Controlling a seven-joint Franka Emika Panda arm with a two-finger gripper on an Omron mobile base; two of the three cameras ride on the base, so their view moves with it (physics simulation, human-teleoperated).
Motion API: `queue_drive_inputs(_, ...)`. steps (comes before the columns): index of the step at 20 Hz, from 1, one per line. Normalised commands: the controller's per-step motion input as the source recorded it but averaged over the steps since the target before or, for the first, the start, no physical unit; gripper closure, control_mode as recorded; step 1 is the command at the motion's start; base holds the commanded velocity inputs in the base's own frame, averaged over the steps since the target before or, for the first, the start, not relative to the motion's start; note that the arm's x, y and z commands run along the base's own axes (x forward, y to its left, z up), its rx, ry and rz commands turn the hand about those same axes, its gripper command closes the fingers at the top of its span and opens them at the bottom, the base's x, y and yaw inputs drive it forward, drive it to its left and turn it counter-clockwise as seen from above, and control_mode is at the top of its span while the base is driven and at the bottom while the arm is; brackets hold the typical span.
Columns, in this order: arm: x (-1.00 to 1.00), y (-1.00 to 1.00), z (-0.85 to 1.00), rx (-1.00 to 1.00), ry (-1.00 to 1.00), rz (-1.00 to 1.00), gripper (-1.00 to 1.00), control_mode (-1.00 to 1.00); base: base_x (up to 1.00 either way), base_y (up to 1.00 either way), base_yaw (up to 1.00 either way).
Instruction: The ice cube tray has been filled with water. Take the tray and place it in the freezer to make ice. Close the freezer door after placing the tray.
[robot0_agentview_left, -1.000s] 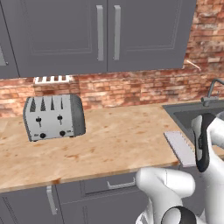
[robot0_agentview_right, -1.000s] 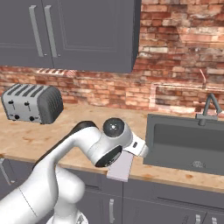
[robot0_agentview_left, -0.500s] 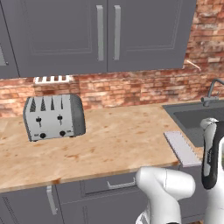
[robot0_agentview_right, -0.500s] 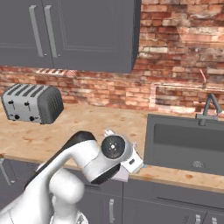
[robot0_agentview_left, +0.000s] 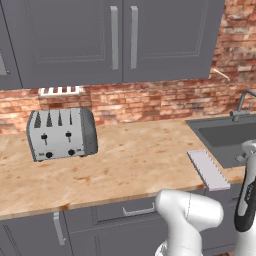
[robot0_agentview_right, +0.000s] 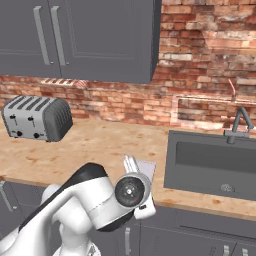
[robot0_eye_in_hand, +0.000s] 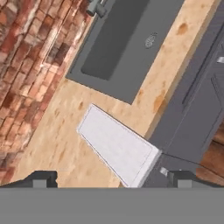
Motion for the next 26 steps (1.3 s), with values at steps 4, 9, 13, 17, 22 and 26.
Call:
queue_drive_inputs(4,-0.30,0.00,0.00,0.35,0.08,-0.17,-1.00,-1.00,0.00,0.00,0.00)
queue_drive_inputs(9,-0.13,0.00,0.00,0.34,0.07,-0.11,-1.00,-1.00,0.00,0.00,0.00)
queue_drive_inputs(13,-0.02,0.00,-0.12,0.26,0.00,-0.02,-1.00,-1.00,0.00,0.00,0.00)
queue_drive_inputs(17,-0.01,0.00,-0.29,0.17,-0.08,0.00,-1.00,-1.00,0.00,0.00,0.00)
queue_drive_inputs(22,0.00,0.00,-0.37,0.09,-0.12,0.00,-1.00,-1.00,0.00,0.00,0.00)
queue_drive_inputs(26,0.00,0.00,-0.31,0.07,-0.10,0.00,-1.00,-1.00,0.00,0.00,0.00)
